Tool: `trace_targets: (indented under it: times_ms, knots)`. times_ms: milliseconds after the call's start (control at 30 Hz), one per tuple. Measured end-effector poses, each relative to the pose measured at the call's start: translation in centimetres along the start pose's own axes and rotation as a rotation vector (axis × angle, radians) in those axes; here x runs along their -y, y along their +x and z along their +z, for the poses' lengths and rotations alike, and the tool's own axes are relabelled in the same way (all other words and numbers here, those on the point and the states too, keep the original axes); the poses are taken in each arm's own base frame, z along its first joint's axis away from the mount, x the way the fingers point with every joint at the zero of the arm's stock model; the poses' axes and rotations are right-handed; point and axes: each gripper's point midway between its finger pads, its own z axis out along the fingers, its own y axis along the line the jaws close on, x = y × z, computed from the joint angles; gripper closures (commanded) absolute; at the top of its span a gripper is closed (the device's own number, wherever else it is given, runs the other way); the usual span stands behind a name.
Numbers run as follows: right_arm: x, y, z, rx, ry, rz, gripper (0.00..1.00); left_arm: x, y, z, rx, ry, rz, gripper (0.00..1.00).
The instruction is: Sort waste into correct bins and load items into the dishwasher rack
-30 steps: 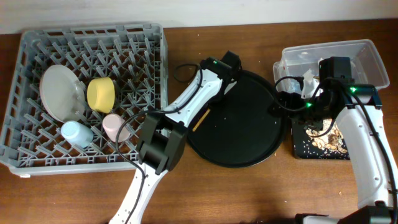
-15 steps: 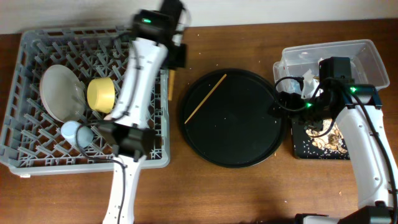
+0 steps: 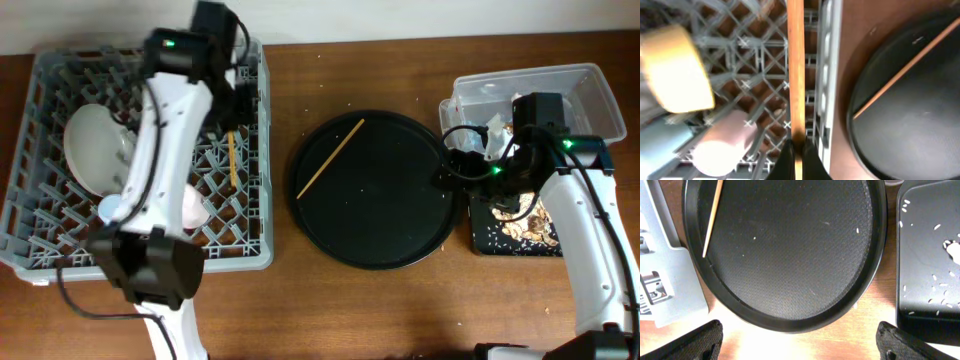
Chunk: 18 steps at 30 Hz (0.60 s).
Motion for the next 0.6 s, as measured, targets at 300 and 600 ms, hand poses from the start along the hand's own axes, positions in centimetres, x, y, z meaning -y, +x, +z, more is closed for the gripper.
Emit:
trace_targets:
  times_ms: [300,600]
  knots:
    - [0.0,-0.1,0.0,0.005,-0.001,-0.002,0.01,1.3,1.2,11.1,-0.029,0.003,0.018,0.73]
    - [0.0,-0.1,0.0,0.005,-0.001,-0.002,0.01,2.3,-0.2,4.9,0.022,0.046,0.023,0.77]
